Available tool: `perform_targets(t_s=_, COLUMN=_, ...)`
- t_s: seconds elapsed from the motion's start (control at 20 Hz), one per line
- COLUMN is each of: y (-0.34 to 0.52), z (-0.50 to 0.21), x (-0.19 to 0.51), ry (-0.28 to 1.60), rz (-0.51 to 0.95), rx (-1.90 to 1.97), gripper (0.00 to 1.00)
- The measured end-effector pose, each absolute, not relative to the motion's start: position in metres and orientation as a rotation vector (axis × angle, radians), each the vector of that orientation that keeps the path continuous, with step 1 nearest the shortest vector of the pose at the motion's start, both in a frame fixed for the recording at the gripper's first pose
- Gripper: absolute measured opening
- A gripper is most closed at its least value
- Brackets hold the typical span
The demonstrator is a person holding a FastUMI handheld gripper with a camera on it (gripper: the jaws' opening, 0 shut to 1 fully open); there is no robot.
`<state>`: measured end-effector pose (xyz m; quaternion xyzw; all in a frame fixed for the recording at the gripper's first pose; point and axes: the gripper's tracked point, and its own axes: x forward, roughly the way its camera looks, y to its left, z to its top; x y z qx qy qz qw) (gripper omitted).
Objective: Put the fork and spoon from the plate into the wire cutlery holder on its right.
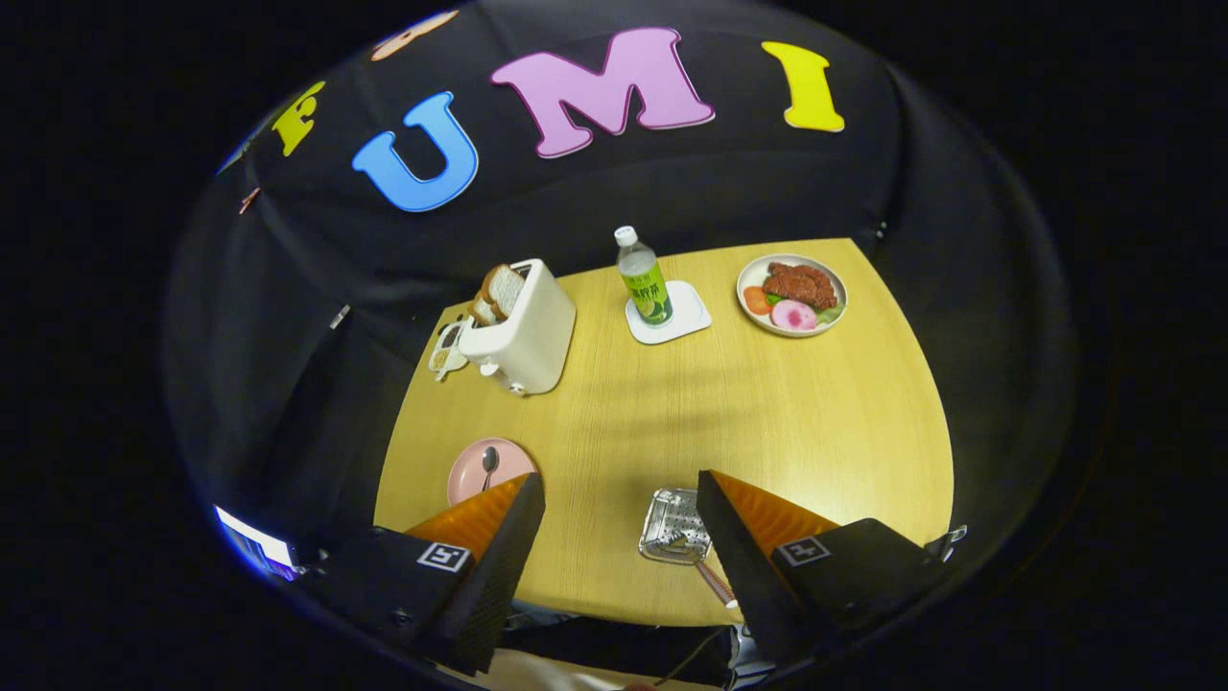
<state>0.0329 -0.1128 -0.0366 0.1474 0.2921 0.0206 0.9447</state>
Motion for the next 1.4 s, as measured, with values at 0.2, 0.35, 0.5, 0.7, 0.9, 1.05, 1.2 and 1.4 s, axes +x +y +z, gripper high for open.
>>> perform_targets(t_s=0.2, y=-0.057, z=-0.04, x=0.038, ry=0.5, rz=0.051, rx=0.247, gripper=0.99)
perform_targets(t_s=0.35, y=0.004, z=-0.064, x=0.04, ry=0.551, rz=0.137, rx=0.191, gripper=0.99)
perform_targets(t_s=0.5, y=0.061, z=-0.095, x=0.051, ry=0.621, rz=0.23, rx=0.13, gripper=0.99)
perform_targets(t_s=0.7, y=0.13, z=-0.146, x=0.068, ry=0.725, rz=0.323, rx=0.066, gripper=0.99)
perform_targets(t_s=0.9, y=0.168, z=-0.224, x=0.089, ry=0.854, rz=0.341, rx=-0.038, gripper=1.0)
perform_targets(t_s=1.05, y=0.184, z=-0.273, x=0.092, ry=0.986, rz=0.326, rx=-0.016, gripper=1.0)
perform_targets(t_s=1.2, y=0.193, z=-0.285, x=0.097, ry=1.017, rz=0.304, rx=0.019, gripper=0.99)
perform_targets(t_s=1.4, y=0.203, z=-0.296, x=0.099, ry=1.071, rz=0.292, rx=0.03, gripper=0.82)
